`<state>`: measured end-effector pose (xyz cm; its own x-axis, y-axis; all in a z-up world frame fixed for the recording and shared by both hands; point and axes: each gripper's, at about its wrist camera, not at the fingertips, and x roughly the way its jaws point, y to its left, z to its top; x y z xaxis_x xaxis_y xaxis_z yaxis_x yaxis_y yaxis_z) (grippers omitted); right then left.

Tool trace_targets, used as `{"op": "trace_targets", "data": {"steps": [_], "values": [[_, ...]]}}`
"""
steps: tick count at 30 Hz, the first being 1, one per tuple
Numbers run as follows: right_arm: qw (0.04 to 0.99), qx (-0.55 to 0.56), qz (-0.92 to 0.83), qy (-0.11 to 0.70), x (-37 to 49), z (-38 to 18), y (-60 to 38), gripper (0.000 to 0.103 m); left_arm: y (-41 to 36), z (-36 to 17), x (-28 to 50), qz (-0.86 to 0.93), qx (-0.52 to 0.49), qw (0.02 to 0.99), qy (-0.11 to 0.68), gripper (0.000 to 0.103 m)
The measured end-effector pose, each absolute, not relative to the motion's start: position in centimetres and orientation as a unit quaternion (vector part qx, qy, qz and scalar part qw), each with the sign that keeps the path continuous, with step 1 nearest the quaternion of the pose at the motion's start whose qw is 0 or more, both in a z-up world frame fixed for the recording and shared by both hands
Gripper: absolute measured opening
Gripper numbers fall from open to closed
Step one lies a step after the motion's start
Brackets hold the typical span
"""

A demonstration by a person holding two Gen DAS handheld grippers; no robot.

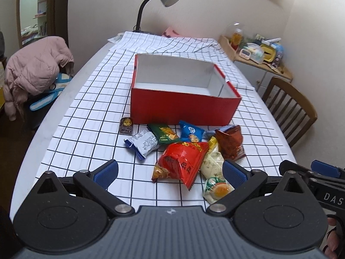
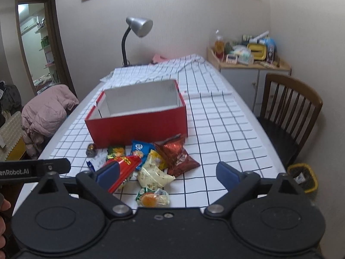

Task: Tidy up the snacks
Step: 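Grasp the large red snack bag with the left gripper while the right grasps the brown foil bag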

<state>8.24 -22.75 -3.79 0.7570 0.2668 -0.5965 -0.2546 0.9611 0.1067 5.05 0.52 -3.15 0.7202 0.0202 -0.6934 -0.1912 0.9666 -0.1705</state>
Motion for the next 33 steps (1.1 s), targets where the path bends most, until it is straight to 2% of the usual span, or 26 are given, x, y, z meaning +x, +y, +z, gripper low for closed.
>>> {"op": "trace_targets", "data": {"steps": [5, 14, 25, 31, 33], "values": [[0.928, -0.019, 0.159, 0.336, 12.6, -5.8, -23.5, 0.095, 0.2, -4.9, 8.0, 0.058, -0.126, 0.909, 0.392, 0.103], [0.895, -0.056, 0.224, 0.381, 20.4, -9.3, -23.2, 0.087, -0.8, -7.9, 13.1, 0.058, -0.112, 0.896, 0.425, 0.103], [0.861, -0.088, 0.266, 0.425, 25.0, -13.0, -21.1, 0.079, -2.0, -11.6, 16.7, 0.049, -0.086, 0.872, 0.48, 0.103], [0.853, -0.101, 0.267, 0.436, 25.8, -14.3, -20.2, 0.071, -1.4, -12.8, 17.2, 0.058, -0.101, 0.862, 0.494, 0.092], [0.852, -0.101, 0.268, 0.439, 25.9, -14.6, -20.0, 0.065, -1.6, -12.8, 17.2, 0.06, -0.098, 0.863, 0.492, 0.091]]}}
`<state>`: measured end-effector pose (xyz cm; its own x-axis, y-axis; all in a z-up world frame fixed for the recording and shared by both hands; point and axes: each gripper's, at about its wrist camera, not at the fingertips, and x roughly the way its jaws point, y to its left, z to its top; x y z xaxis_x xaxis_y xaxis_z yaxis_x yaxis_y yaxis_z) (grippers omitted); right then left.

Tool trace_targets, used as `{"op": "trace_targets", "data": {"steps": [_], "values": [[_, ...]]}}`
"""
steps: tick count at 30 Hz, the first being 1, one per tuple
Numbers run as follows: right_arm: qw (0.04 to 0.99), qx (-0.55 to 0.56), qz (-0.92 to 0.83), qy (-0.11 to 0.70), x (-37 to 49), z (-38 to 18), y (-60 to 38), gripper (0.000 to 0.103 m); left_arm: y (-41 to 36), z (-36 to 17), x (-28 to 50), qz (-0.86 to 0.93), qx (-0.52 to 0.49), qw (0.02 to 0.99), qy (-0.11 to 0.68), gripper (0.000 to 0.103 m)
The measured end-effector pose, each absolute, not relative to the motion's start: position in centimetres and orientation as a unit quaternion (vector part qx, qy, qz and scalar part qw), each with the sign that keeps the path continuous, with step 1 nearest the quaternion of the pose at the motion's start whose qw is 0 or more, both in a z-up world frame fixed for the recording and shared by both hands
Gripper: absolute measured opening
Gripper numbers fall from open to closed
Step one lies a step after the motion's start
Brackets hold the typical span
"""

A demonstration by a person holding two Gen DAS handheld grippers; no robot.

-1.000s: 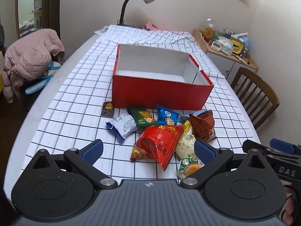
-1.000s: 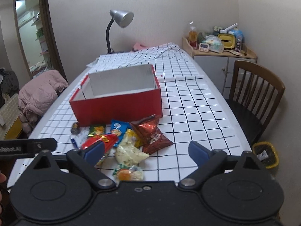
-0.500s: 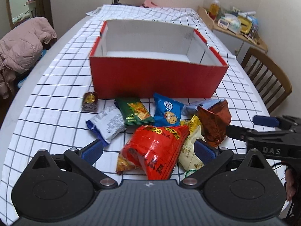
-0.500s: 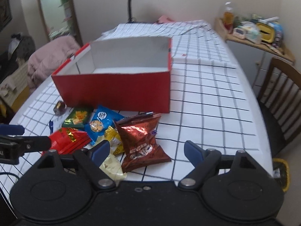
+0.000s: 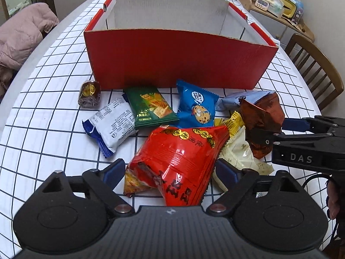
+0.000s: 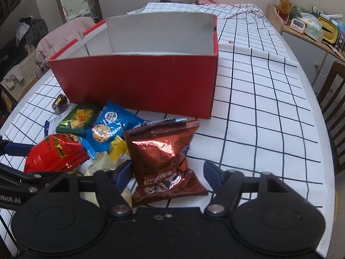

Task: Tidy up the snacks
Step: 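Grasp the large red snack bag with the left gripper while the right grasps the brown foil bag, then carry both bags into the red box and open both grippers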

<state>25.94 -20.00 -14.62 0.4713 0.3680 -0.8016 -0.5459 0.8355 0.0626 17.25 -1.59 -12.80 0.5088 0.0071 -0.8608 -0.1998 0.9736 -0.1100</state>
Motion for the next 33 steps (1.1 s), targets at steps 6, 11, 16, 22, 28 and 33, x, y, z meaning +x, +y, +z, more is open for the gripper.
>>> {"op": "trace_targets", "data": {"steps": [6, 11, 16, 22, 28, 33], "values": [[0.854, -0.107, 0.27, 0.432, 25.6, -14.7, -19.8, 0.054, -1.3, -12.7, 17.3, 0.063, -0.104, 0.863, 0.49, 0.079], [0.858, -0.109, 0.267, 0.426, 25.3, -14.6, -19.7, 0.048, -1.1, -12.6, 16.9, 0.053, -0.119, 0.865, 0.485, 0.065], [0.864, -0.105, 0.256, 0.421, 24.9, -14.2, -19.8, 0.045, -1.1, -12.4, 16.6, 0.055, -0.127, 0.866, 0.48, 0.063], [0.872, -0.094, 0.242, 0.415, 24.1, -13.3, -20.6, 0.044, -1.0, -11.7, 15.8, 0.048, -0.149, 0.866, 0.475, 0.062], [0.878, -0.073, 0.238, 0.408, 23.2, -11.8, -21.8, 0.044, -0.8, -10.0, 14.7, 0.042, -0.16, 0.871, 0.462, 0.062], [0.884, -0.065, 0.237, 0.398, 22.5, -10.0, -22.3, 0.044, -0.8, -8.0, 14.3, 0.042, -0.161, 0.878, 0.448, 0.062]]}}
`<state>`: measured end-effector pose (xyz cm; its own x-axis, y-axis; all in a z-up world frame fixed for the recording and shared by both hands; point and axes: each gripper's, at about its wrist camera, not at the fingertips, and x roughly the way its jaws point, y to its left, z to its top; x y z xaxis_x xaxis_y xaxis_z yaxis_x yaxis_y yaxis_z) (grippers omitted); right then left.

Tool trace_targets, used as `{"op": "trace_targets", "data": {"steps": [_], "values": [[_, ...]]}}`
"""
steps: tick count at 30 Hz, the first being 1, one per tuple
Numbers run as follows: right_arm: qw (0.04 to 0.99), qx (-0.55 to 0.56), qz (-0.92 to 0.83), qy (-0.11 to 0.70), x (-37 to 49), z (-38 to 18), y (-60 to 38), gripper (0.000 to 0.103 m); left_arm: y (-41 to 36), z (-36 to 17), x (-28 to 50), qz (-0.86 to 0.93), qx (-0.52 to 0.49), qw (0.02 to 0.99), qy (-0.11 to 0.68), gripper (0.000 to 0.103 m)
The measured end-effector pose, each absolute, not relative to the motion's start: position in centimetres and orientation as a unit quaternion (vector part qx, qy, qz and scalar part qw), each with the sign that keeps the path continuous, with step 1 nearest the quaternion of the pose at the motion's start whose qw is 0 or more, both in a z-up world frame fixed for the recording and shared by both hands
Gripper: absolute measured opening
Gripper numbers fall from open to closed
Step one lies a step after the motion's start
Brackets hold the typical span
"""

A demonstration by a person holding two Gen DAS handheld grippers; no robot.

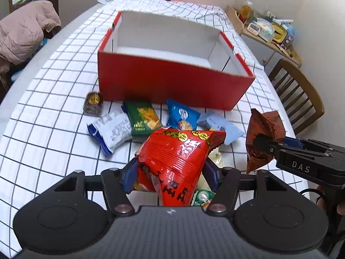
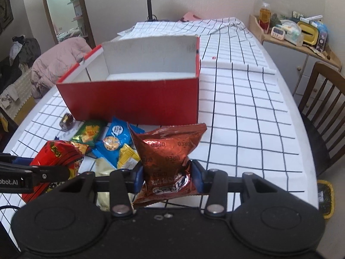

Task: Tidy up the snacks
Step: 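Carry both bags into the red box and open both grippers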

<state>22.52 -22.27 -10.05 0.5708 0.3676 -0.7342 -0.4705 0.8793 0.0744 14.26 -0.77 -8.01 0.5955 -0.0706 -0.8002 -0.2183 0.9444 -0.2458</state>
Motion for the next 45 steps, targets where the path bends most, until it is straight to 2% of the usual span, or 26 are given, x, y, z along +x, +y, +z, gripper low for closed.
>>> {"op": "trace_targets", "data": {"steps": [11, 24, 33, 45], "values": [[0.894, -0.067, 0.253, 0.363, 23.8, -5.9, -21.0, 0.044, 0.1, -2.8, 16.5, 0.053, -0.152, 0.905, 0.394, 0.063], [0.904, -0.083, 0.265, 0.326, 30.2, -2.3, -17.6, 0.044, 2.4, 0.7, 23.4, 0.085, -0.143, 0.917, 0.362, 0.063], [0.892, -0.098, 0.269, 0.349, 34.4, -3.6, -15.4, 0.044, 3.7, -0.6, 28.6, 0.108, -0.119, 0.913, 0.375, 0.064], [0.868, -0.134, 0.281, 0.387, 37.3, -7.2, -12.7, 0.044, 5.2, -5.7, 33.2, 0.131, -0.113, 0.878, 0.447, 0.064]]}}
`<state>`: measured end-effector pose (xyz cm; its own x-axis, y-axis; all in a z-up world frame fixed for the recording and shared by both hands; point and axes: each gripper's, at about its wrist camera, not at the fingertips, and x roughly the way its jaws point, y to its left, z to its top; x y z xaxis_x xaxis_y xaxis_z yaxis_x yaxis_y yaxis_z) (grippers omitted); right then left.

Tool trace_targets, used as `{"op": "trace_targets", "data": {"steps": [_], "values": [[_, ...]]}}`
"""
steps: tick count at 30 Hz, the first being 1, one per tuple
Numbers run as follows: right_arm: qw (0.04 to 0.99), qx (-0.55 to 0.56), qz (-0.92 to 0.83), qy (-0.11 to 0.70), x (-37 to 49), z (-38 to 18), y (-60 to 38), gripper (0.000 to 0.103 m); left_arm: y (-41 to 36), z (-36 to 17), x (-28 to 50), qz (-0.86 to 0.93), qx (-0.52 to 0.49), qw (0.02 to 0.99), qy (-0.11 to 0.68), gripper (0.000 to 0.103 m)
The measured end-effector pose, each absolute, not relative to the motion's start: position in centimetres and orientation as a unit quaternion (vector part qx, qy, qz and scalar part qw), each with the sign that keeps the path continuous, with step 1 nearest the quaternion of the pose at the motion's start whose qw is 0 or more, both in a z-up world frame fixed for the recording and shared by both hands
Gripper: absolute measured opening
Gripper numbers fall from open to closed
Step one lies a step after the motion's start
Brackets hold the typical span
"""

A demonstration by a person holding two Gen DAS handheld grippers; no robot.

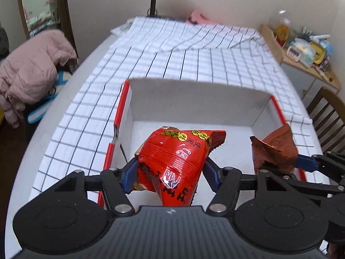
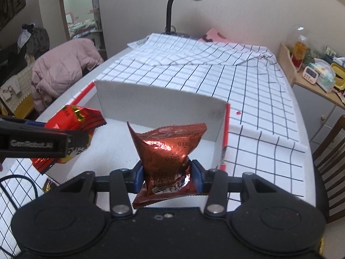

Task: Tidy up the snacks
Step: 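Carry both bags into the red box and open both grippers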

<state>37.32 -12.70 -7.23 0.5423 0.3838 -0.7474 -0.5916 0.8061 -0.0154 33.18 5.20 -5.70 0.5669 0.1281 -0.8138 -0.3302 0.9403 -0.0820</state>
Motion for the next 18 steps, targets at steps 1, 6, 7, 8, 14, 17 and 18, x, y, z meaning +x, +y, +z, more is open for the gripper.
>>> {"op": "trace_targets", "data": {"steps": [1, 6, 7, 8, 14, 17, 18], "values": [[0.866, -0.137, 0.281, 0.389, 37.4, -7.5, -12.5, 0.044, 5.3, -6.1, 33.4, 0.13, -0.118, 0.874, 0.453, 0.064], [0.86, -0.142, 0.281, 0.402, 38.0, -8.8, -12.0, 0.044, 5.3, -7.6, 34.3, 0.133, -0.107, 0.865, 0.473, 0.064], [0.859, -0.142, 0.281, 0.404, 38.1, -9.0, -11.9, 0.044, 5.3, -7.8, 34.4, 0.133, -0.105, 0.863, 0.476, 0.064], [0.858, -0.142, 0.281, 0.406, 38.1, -9.1, -11.9, 0.044, 5.3, -8.0, 34.5, 0.133, -0.104, 0.861, 0.479, 0.064], [0.855, -0.14, 0.286, 0.41, 38.5, -9.7, -11.7, 0.044, 5.4, -8.8, 35.0, 0.137, -0.1, 0.854, 0.492, 0.067], [0.854, -0.142, 0.288, 0.41, 38.6, -9.7, -11.8, 0.044, 5.6, -8.9, 34.9, 0.137, -0.103, 0.854, 0.492, 0.072], [0.854, -0.142, 0.287, 0.41, 38.7, -9.7, -11.8, 0.044, 5.7, -8.8, 34.8, 0.134, -0.106, 0.856, 0.488, 0.072]]}}
